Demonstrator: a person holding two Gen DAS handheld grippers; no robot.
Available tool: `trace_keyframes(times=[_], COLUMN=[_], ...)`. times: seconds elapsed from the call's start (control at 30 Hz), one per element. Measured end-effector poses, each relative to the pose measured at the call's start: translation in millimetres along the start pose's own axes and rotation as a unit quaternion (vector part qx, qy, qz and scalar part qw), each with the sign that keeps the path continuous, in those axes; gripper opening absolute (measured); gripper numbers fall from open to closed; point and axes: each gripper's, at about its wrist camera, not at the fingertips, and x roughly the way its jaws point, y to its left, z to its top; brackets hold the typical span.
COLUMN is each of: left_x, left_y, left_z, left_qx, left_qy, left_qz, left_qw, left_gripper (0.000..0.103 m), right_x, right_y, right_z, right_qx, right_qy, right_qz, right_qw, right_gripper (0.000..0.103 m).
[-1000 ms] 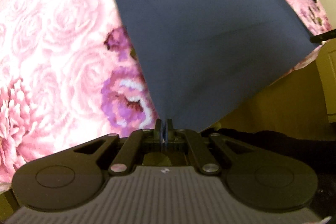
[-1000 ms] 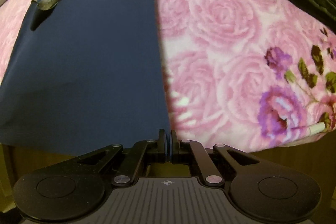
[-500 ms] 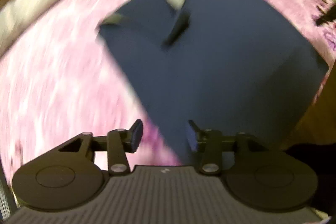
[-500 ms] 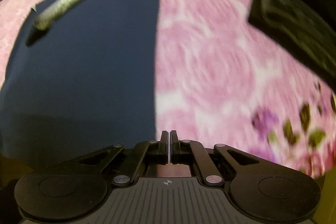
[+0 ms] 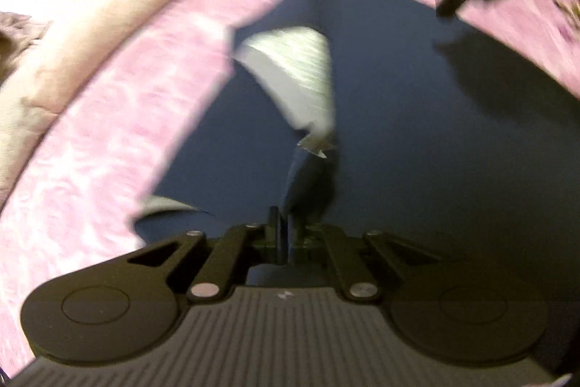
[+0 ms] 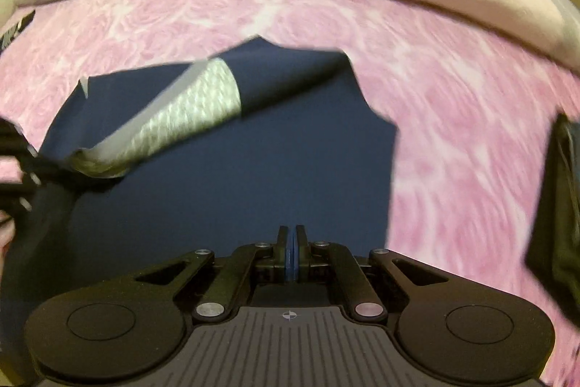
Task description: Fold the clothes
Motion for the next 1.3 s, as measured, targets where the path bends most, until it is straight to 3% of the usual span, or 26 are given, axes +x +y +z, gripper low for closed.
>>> trace_keyframes(times=[0.2, 0.3, 0.4, 0.43, 0.5, 0.57, 0.67, 0.77, 0.93, 1.0, 1.03, 1.07, 1.1, 1.3], left_x=[-16.6, -19.1, -20.0, -19.2, -16.3, -11.9, -4.2, 2.7, 1.7, -0.1, -0.9, -1.8, -1.1, 3.3], left_y=[105.0, 129.6, 121.5, 103.0, 65.8, 28.6, -7.3, -16.2, -5.8, -1.5, 0.6, 2.8, 2.1, -1.9], left_z=[34.0, 44.4, 38.3, 30.9, 13.3, -7.2, -29.4, -32.7, -27.7, -29.0, -29.6, -30.2, -30.7, -33.6], left_qx=[-0.011, 0.001, 0.018, 0.032, 0.059, 0.084, 0.073, 0.033, -0.008, -0.011, -0.013, -0.015, -0.016, -0.024], left_qy=[-0.042, -0.055, -0.063, -0.053, -0.027, 0.004, 0.040, 0.054, 0.059, 0.058, 0.058, 0.057, 0.058, 0.064], left_qz=[0.051, 0.041, -0.010, -0.023, -0.048, -0.069, -0.073, -0.061, -0.044, -0.039, -0.037, -0.035, -0.035, -0.034], left_qw=[0.9978, 0.9976, 0.9978, 0.9978, 0.9968, 0.9941, 0.9939, 0.9961, 0.9973, 0.9975, 0.9976, 0.9976, 0.9976, 0.9971], left_gripper=[0.001, 0.001, 0.001, 0.001, 0.001, 0.001, 0.001, 0.001, 0.001, 0.001, 0.001, 0.001, 0.001, 0.001], right_x=[45.6, 54.9, 58.9, 59.7, 62.9, 68.8, 78.7, 79.9, 93.4, 103.3, 110.0, 117.6, 125.2, 156.0], right_y=[7.5, 2.0, -11.1, -16.1, -29.0, -25.3, -16.6, -18.8, -24.7, -28.2, -28.0, -26.7, -25.3, -3.7], right_z=[61.9, 97.2, 130.7, 140.3, 153.8, 154.1, 142.7, 135.1, 145.7, 154.0, 158.0, 162.9, 167.8, 171.2], right_qx=[-0.018, -0.037, -0.059, -0.064, -0.051, -0.084, -0.142, -0.158, -0.177, -0.180, -0.186, -0.193, -0.201, -0.286], right_qy=[-0.002, -0.025, -0.045, -0.044, -0.019, -0.013, -0.018, -0.035, -0.021, -0.011, -0.006, 0.002, 0.009, 0.008], right_qz=[-0.005, -0.017, -0.015, -0.010, 0.056, 0.059, 0.037, 0.042, 0.071, 0.102, 0.112, 0.127, 0.142, 0.169], right_qw=[1.000, 0.999, 0.997, 0.997, 0.997, 0.995, 0.989, 0.986, 0.982, 0.978, 0.976, 0.973, 0.969, 0.943], right_gripper=[0.001, 0.001, 0.001, 0.001, 0.000, 0.000, 0.002, 0.095, 0.095, 0.093, 0.088, 0.071, 0.064, 0.058])
